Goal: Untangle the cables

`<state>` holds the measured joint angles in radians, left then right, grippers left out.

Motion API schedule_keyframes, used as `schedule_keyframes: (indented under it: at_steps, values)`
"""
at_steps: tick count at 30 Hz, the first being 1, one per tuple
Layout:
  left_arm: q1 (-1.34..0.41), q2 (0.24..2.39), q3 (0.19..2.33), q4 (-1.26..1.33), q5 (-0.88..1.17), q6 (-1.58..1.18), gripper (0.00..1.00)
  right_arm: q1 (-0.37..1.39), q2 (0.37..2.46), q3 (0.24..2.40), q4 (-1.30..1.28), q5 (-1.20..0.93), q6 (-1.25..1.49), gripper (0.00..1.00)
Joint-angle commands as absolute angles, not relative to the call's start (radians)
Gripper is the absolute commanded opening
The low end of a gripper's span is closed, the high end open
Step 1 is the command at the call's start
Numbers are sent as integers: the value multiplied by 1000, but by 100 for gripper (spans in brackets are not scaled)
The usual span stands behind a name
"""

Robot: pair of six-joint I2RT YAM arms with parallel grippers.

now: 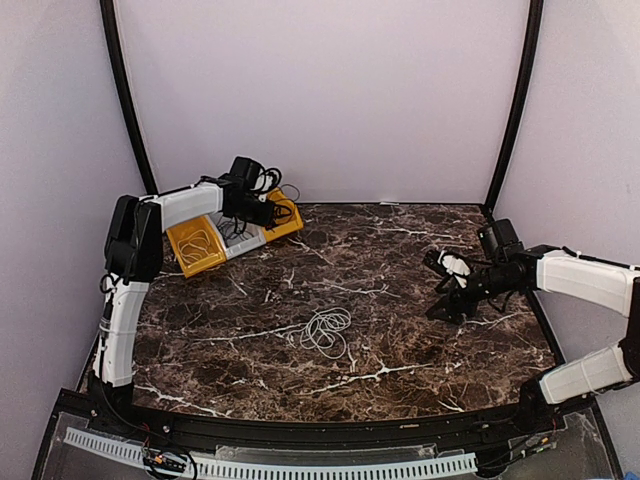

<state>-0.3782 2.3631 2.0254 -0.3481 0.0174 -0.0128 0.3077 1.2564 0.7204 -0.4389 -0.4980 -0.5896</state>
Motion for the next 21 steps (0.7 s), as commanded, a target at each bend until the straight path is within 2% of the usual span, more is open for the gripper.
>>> schedule_keyframes:
  at_steps: [1,10,14,15,21]
  values:
    - [-382,2275,2009,-581,-102,50,12,320,1243,749,-449,-520,-602,80]
    - [-383,2137,1803,-607,-259,52,12,334,1236,746,-454,-517,-607,80]
    - [-388,2037,1665,-544,-203,57,12,335,1233,746,-456,-518,-607,80]
    - [-393,2009,1637,-519,-188,53,14,337,1233,746,-456,-518,-608,80]
    - [-437,1806,1428,-253,-100,13,39,347,1244,748,-456,-515,-610,80]
